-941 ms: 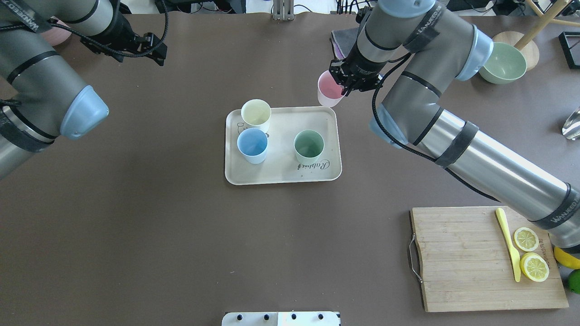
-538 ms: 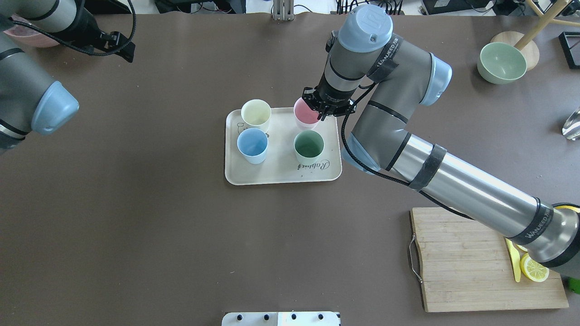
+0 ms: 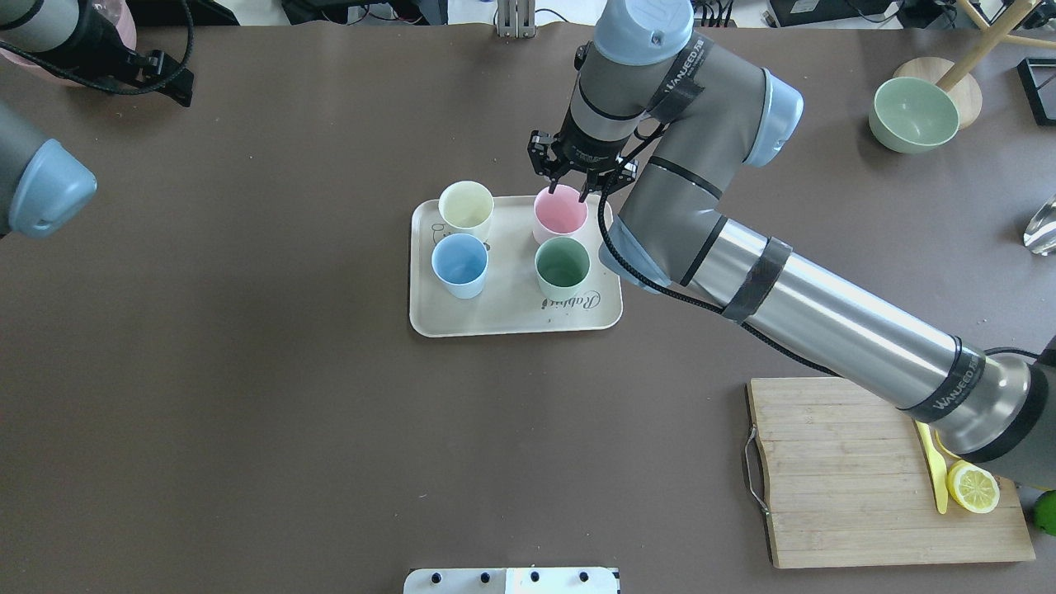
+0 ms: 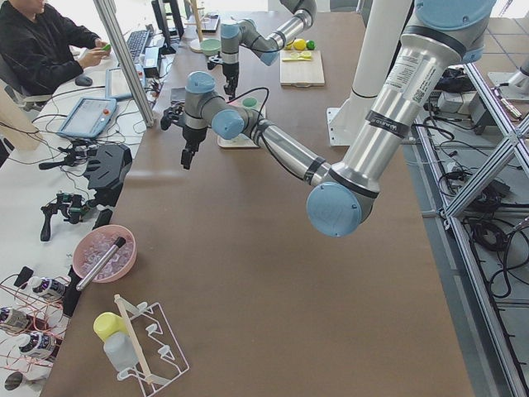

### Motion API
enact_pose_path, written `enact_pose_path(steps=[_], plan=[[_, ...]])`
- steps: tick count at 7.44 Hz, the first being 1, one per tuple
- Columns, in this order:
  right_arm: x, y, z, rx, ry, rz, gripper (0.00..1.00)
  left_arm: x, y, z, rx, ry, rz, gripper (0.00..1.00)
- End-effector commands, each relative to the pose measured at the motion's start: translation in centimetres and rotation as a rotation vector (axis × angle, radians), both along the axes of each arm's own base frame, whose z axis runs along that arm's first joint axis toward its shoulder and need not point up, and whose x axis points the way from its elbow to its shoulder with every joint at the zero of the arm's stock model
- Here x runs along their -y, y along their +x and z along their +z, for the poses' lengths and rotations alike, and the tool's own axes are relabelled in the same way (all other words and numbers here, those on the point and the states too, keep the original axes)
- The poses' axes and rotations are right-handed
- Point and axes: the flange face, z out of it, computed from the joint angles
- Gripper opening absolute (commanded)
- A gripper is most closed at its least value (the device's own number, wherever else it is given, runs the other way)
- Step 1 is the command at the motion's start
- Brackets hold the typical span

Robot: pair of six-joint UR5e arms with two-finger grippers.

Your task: Place all cups on tray

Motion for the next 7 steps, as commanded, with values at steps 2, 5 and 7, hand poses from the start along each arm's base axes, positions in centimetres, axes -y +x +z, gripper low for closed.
enact_pose_path(steps=[2, 5, 7], plan=[[4.7, 12.3, 2.3, -0.037, 0.048, -0.065, 1.00, -0.8, -5.9, 3.8, -0.014, 0.068, -0.077, 0.98], [-0.1, 28.7, 14.1, -0.195, 0.160, -0.233, 1.00, -5.1, -8.6, 12.4, -0.016, 0.100, -0.085, 0.98], [-6.7, 39.1, 26.3, -0.231, 0.210, -0.351, 1.00, -7.6, -9.8, 18.4, 0.050, 0.028, -0.038, 0.98]])
